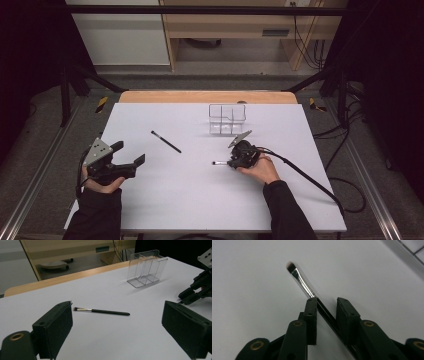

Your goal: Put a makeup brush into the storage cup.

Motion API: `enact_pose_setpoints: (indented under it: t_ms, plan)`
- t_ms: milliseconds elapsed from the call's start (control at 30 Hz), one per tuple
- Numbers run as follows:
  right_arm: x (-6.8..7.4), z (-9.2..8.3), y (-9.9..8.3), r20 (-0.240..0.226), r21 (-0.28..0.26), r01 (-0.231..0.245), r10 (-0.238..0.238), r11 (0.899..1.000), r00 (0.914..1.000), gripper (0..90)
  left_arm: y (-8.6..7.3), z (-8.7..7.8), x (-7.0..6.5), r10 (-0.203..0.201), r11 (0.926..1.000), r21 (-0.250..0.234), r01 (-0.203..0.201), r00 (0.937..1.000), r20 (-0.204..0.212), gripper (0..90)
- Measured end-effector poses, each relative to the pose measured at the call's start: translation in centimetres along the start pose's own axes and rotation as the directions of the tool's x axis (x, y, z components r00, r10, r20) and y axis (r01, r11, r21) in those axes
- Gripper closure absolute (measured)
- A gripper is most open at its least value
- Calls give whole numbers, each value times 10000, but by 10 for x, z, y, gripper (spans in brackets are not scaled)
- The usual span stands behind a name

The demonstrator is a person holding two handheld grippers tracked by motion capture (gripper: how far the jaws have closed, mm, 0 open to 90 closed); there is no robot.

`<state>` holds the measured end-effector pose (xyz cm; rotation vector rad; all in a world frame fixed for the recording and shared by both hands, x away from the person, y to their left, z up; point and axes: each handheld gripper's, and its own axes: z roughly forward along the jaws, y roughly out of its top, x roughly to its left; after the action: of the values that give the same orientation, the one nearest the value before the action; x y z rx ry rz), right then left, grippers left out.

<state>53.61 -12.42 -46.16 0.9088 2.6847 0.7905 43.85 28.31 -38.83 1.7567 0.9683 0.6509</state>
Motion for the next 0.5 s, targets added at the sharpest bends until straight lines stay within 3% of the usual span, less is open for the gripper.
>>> enact_pose_setpoints:
  t_ms: [267,500]
  plan:
    - [2,-2,-1,-130,100,-53,55,9999,9999,829,0,0,-1,12,10000,-19,-12,10000,12,94]
    - [5,-2,-2,1,110,-450,450,9989,9990,838,0,0,-1,15,10000,10,-15,10000,22,96]
